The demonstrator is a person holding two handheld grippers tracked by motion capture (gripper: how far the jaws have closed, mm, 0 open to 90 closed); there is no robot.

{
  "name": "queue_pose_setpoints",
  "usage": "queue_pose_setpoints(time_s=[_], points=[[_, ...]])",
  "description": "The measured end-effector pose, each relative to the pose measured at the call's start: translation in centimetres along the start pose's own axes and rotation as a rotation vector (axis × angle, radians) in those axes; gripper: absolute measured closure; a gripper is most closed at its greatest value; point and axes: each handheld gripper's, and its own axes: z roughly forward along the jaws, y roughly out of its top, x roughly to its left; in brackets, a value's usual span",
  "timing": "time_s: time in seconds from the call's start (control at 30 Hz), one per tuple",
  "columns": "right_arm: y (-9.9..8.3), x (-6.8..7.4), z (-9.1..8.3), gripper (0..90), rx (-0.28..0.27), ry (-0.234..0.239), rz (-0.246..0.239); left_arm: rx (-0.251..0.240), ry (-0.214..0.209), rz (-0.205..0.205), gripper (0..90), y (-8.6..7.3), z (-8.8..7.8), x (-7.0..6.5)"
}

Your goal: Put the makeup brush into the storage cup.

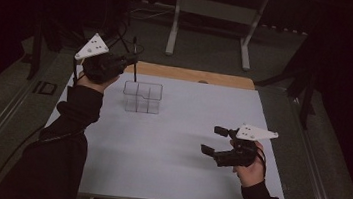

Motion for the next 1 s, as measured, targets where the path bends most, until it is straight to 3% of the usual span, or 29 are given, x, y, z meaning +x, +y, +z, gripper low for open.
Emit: queue_pose_setpoints(time_s=[0.27, 0.47, 0.87, 1.0], points=[[-0.1, 0.0, 0.1, 13.8, 0.002, 0.004, 0.001, -0.004, 0.065, -0.001, 86.5, -1.0, 0.2, 1.4], [-0.1, -0.1, 0.1, 13.8, 0.003, 0.005, 0.002, -0.012, 0.085, -0.022, 86.5, -2.1, 0.6, 2.4], [-0.3, -0.2, 0.0, 13.8, 0.008, 0.007, 0.007, 0.019, 0.098, -0.037, 86.5, -4.7, 1.5, 3.1], [-0.3, -0.1, 0.1, 13.7, 0.010, 0.010, 0.008, 0.006, 0.096, -0.050, 86.4, -5.4, 1.7, 3.3]])
